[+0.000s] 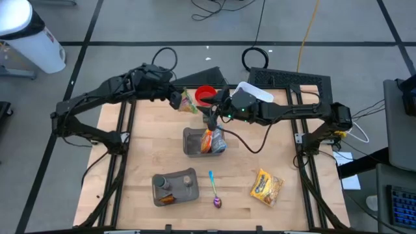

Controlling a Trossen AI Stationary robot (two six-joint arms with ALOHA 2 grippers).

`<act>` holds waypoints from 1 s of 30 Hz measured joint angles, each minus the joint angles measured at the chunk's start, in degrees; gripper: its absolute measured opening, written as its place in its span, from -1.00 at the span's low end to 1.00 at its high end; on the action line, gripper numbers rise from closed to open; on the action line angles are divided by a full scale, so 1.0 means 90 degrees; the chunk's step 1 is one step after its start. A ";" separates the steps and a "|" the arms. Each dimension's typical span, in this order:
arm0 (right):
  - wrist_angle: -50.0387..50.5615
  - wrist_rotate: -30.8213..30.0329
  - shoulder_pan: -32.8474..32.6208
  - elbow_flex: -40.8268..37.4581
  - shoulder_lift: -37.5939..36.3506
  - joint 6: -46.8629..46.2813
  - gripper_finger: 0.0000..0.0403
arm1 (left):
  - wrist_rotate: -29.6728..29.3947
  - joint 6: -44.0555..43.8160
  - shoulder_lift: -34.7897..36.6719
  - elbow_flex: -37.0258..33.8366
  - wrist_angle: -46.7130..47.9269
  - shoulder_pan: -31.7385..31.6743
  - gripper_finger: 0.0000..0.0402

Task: Pick & Place Food Item
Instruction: Put the green noodle pack into the top black bin

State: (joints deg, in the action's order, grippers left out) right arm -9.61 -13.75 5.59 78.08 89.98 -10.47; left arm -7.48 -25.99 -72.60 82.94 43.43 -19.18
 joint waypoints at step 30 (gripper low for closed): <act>0.0333 -0.0802 0.0009 -0.0005 0.0198 -0.0261 -0.44 | -0.0045 -0.0222 -0.0214 0.0002 -0.1207 0.0145 -1.00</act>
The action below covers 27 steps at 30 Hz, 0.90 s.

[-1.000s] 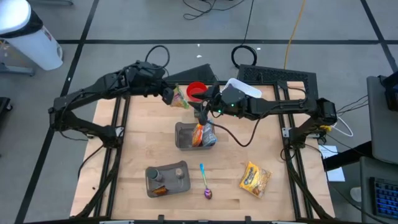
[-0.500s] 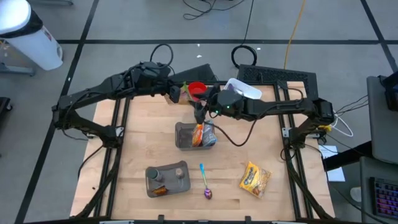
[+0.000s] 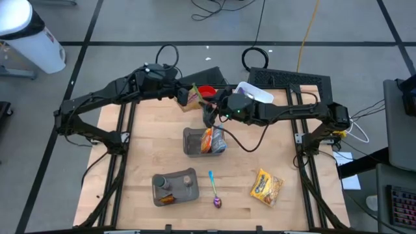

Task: Pick & Place Food Item
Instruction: Put the green noodle pack into the top black bin

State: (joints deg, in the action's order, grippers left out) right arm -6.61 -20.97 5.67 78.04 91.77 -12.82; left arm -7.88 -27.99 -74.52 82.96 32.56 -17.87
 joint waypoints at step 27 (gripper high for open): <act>0.0119 0.0373 -0.0015 0.0000 -0.0002 0.0170 -1.00 | 0.0604 0.0763 0.0000 0.0000 0.0011 0.0057 -0.75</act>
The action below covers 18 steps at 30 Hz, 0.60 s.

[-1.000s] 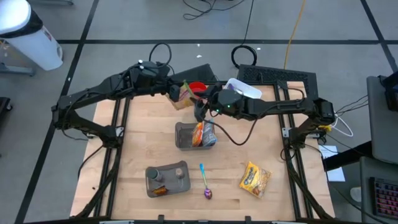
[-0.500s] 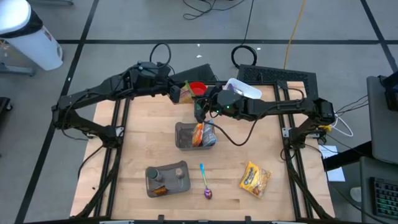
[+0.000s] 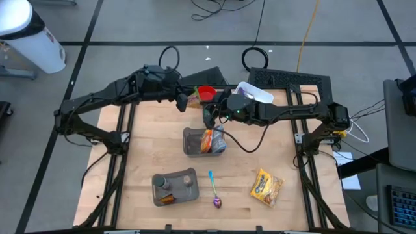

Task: Pick & Place Food Item
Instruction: Put the green noodle pack into the top black bin

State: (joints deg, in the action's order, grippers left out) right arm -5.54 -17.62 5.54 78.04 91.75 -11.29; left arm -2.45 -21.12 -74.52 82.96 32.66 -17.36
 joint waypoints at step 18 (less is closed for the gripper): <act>0.1156 0.2316 0.0387 -0.0004 -0.1010 -0.0444 -1.00 | 0.1464 0.1750 0.0000 0.0000 0.0011 -0.0676 0.23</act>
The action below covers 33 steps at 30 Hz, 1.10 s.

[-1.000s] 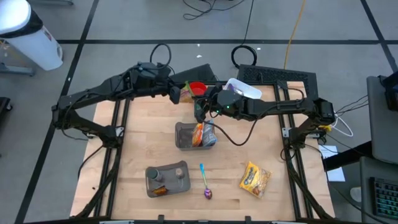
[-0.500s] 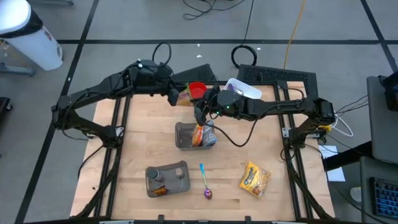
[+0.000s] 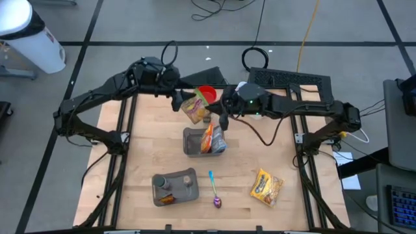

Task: Pick & Place Food Item
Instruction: Put the green noodle pack into the top black bin

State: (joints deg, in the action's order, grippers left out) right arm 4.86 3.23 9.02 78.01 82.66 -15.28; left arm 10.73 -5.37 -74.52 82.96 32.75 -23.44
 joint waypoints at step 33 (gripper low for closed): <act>0.0695 0.3011 0.0196 -0.0001 -0.0243 0.0071 -1.00 | 0.2472 0.1035 -0.3147 0.4913 0.3358 0.0625 0.27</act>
State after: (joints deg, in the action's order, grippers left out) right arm 11.11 30.33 10.79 78.00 80.47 -14.64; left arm 32.97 3.94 -102.85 127.17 62.98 -17.82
